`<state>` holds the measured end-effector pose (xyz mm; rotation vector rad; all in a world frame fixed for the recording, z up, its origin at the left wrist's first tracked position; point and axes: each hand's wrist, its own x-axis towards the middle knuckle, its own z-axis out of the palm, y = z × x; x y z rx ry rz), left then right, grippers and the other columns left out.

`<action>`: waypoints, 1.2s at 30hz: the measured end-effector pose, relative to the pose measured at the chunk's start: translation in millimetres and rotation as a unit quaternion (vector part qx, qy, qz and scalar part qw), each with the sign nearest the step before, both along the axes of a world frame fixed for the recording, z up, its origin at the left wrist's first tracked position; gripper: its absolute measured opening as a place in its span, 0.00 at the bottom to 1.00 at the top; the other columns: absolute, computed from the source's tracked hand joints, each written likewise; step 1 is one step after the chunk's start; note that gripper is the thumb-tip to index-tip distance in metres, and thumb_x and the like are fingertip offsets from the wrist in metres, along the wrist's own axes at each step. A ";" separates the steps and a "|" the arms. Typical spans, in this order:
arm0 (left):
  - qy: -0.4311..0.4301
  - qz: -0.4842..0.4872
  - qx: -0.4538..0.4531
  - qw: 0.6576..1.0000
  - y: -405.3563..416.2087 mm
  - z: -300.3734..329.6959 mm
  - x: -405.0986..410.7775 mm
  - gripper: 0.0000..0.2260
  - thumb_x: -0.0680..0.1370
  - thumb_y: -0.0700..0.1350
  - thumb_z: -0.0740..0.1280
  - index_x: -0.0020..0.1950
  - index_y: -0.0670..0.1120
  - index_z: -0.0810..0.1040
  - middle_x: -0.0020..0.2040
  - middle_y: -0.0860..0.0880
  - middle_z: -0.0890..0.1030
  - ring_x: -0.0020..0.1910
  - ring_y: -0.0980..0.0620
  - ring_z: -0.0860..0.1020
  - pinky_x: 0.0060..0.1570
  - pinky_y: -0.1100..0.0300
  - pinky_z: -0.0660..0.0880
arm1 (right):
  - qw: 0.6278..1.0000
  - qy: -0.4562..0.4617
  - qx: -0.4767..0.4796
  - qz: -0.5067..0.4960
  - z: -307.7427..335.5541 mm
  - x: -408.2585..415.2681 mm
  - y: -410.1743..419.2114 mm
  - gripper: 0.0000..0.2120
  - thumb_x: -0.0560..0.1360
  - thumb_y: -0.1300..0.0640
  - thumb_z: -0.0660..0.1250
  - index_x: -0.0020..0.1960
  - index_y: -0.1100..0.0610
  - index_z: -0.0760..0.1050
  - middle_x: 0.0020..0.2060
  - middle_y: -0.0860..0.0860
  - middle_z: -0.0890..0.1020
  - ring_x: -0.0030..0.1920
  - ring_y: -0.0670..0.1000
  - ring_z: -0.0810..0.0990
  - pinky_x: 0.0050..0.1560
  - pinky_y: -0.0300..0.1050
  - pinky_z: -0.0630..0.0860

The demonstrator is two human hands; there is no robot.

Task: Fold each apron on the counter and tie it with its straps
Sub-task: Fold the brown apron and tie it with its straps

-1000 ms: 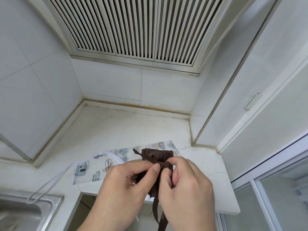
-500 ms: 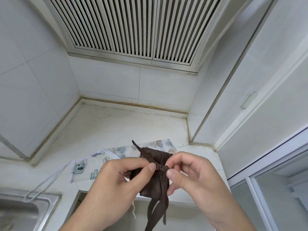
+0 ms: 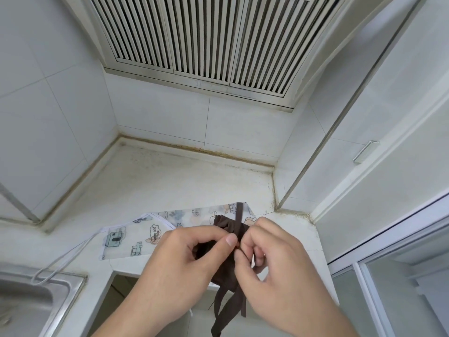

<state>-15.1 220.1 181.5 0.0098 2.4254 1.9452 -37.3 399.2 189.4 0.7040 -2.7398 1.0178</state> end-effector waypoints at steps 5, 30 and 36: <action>-0.055 0.029 0.084 0.995 -3.5 -2.0 0.0 0.11 0.83 0.48 0.68 0.46 0.47 0.87 0.37 0.44 0.86 0.38 0.46 0.87 0.47 0.54 0.83 | 0.989 -0.090 -0.117 0.021 1.1 -5.2 2.8 0.11 0.76 0.62 0.74 0.42 0.48 0.81 0.43 0.47 0.79 0.47 0.52 0.81 0.45 0.43 0.80; -0.040 0.190 0.329 0.924 16.1 -14.3 -1.2 0.11 0.75 0.48 0.69 0.44 0.41 0.86 0.43 0.37 0.85 0.41 0.42 0.83 0.49 0.47 0.79 | 0.599 -0.369 -0.702 -0.110 -11.2 -9.1 -5.4 0.21 0.82 0.54 0.61 0.31 0.55 0.63 0.36 0.55 0.71 0.43 0.56 0.80 0.59 0.58 0.73; -0.142 0.115 0.465 0.867 4.9 -22.1 0.9 0.12 0.73 0.48 0.75 0.48 0.40 0.84 0.51 0.33 0.81 0.50 0.36 0.78 0.58 0.37 0.77 | 0.555 -0.401 -0.712 -0.152 -9.4 -9.4 -0.7 0.21 0.81 0.55 0.62 0.31 0.54 0.62 0.34 0.53 0.69 0.38 0.55 0.76 0.53 0.56 0.70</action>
